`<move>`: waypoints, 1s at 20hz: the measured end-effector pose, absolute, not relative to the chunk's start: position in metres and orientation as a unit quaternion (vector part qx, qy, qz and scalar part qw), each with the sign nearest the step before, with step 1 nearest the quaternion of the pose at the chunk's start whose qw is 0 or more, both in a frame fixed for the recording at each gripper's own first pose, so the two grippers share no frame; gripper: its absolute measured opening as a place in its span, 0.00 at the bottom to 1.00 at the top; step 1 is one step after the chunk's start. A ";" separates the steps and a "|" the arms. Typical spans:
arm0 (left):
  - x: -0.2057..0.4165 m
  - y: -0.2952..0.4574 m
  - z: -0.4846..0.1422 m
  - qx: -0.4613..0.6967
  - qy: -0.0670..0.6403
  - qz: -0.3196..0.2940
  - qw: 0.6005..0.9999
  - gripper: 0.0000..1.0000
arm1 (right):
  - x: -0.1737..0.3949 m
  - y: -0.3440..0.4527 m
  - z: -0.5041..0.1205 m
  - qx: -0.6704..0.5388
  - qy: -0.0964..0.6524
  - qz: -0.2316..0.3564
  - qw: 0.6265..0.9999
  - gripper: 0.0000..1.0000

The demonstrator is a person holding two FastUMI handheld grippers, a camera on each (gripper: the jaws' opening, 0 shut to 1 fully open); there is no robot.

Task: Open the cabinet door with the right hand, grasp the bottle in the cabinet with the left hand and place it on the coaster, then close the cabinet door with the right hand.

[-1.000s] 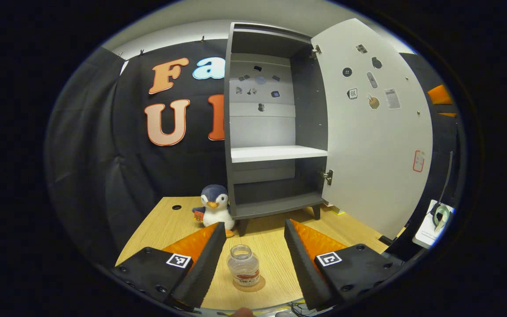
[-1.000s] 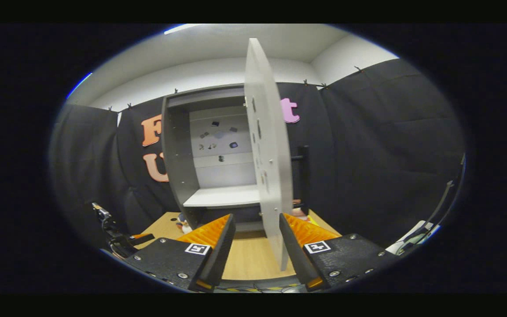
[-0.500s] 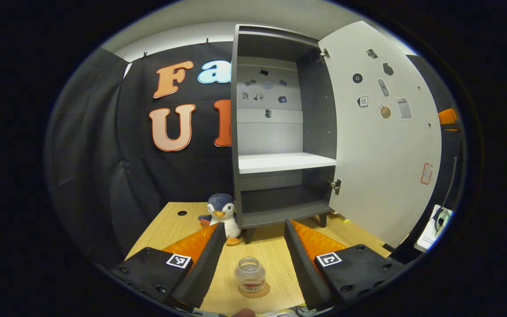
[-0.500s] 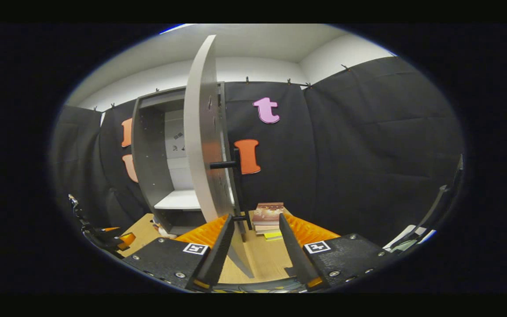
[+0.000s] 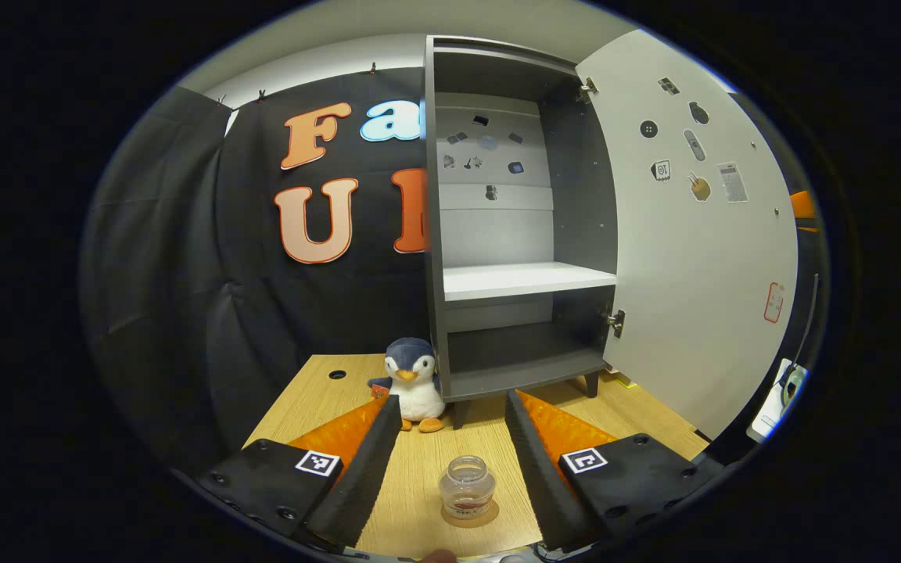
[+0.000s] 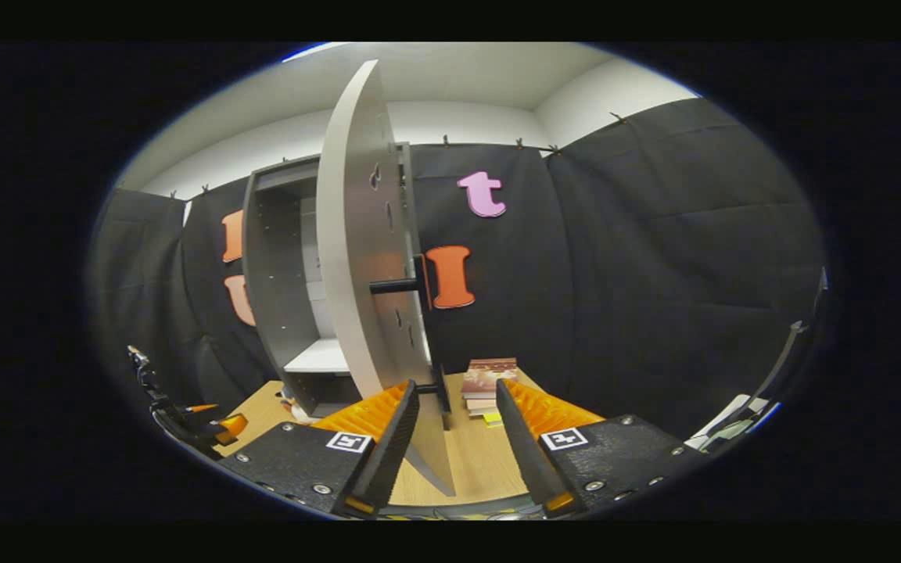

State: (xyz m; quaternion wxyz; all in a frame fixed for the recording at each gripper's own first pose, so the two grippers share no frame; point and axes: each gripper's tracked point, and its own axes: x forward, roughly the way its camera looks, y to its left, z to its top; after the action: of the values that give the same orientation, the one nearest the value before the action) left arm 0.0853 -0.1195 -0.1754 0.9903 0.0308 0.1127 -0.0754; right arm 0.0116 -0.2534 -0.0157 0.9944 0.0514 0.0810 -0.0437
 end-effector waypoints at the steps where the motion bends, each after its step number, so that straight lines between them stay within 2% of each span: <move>1: 0.085 -0.116 -0.176 0.031 0.112 -0.073 0.991 0.88 | 0.013 -0.244 -0.016 0.055 0.083 -0.031 0.995 0.64; 5: 0.084 -0.103 -0.176 0.028 0.113 -0.060 0.991 0.88 | 0.024 -0.207 -0.019 0.063 0.084 0.020 0.994 0.65; 6: 0.083 -0.098 -0.178 0.028 0.115 -0.055 0.991 0.88 | 0.026 -0.197 -0.020 0.065 0.083 0.032 0.994 0.70; 8: 0.084 -0.088 -0.179 0.027 0.118 -0.045 0.992 0.88 | 0.031 -0.184 -0.021 0.070 0.086 0.052 0.993 0.60; 9: 0.082 -0.081 -0.180 0.026 0.118 -0.039 0.992 0.88 | 0.034 -0.178 -0.021 0.069 0.086 0.059 0.992 0.65; 12: 0.084 -0.065 -0.181 0.025 0.121 -0.022 0.992 0.88 | 0.044 -0.166 -0.028 0.063 0.096 0.069 0.991 0.69; 13: 0.084 -0.060 -0.182 0.024 0.122 -0.016 0.992 0.88 | 0.048 -0.160 -0.027 0.066 0.096 0.075 0.990 0.75; 14: 0.084 -0.055 -0.182 0.023 0.122 -0.010 0.992 0.88 | 0.047 -0.152 -0.033 0.068 0.097 0.083 0.990 0.70; 17: 0.085 -0.043 -0.183 0.023 0.124 0.002 0.992 0.88 | 0.052 -0.141 -0.033 0.076 0.098 0.104 0.987 0.72; 18: 0.086 -0.039 -0.183 0.023 0.123 0.006 0.992 0.88 | 0.055 -0.136 -0.032 0.077 0.099 0.113 0.986 0.67; 19: 0.087 -0.036 -0.182 0.023 0.123 0.009 0.992 0.88 | 0.059 -0.129 -0.032 0.077 0.098 0.121 0.985 0.74; 20: 0.087 -0.032 -0.180 0.023 0.122 0.014 0.992 0.88 | 0.064 -0.124 -0.033 0.074 0.096 0.129 0.984 0.70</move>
State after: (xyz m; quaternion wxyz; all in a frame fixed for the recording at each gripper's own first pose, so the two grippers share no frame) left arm 0.0873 -0.0322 -0.1805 0.9922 0.0227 0.1216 0.0137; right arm 0.0644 -0.1237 -0.0326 0.9842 0.0742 0.0964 0.1288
